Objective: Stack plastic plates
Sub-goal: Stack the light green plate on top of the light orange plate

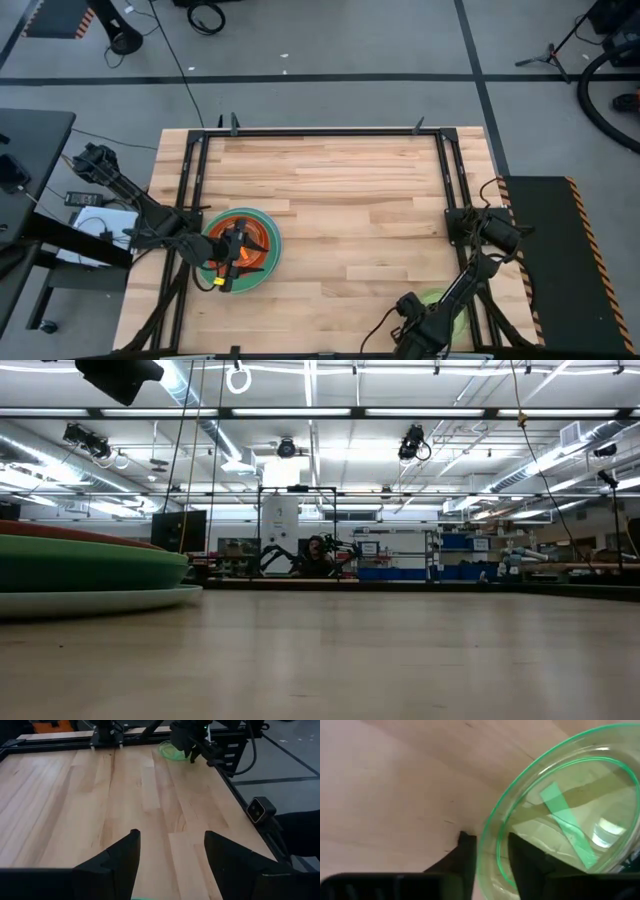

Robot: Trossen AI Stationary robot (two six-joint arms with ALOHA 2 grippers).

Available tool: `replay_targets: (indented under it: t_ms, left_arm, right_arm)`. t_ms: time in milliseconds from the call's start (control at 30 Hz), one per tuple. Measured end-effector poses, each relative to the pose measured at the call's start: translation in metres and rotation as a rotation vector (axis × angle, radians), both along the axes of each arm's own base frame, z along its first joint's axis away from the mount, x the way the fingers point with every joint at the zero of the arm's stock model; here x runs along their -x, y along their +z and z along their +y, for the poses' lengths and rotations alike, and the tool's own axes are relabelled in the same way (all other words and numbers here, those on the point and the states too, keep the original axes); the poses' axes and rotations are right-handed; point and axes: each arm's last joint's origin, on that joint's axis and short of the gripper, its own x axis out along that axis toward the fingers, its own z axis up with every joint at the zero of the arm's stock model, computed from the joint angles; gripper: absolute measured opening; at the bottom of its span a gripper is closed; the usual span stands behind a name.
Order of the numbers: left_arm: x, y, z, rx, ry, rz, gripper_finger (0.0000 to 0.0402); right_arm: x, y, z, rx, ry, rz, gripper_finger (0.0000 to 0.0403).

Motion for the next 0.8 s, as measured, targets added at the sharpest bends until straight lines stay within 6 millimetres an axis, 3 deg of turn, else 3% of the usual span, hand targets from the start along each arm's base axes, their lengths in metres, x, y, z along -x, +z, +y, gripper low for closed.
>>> replay_targets:
  t_ms: [233,367,467,667,800]
  left_arm:
    - [0.001,0.002,-0.003,0.01,-0.013,-0.016,0.0226]
    - [0.004,0.006,-0.011,0.046,-0.062,-0.056,0.0226]
    - [0.008,0.01,-0.018,0.04,-0.11,-0.097,0.0226]
    - [0.002,0.007,-0.028,-0.001,-0.146,-0.129,0.0229]
    - [-0.011,-0.009,-0.035,-0.044,-0.136,-0.081,0.0243]
  right_arm:
    - [-0.002,0.0,0.0,-0.001,0.041,-0.025,0.0016]
    - [-0.011,0.014,0.0,0.01,0.097,-0.039,0.0013]
    - [-0.025,0.04,-0.002,0.047,0.183,-0.065,0.0008]
    - [-0.065,0.101,-0.013,0.155,0.632,-0.286,0.0006]
    - [-0.088,0.122,-0.016,0.177,1.084,-0.392,0.0005]
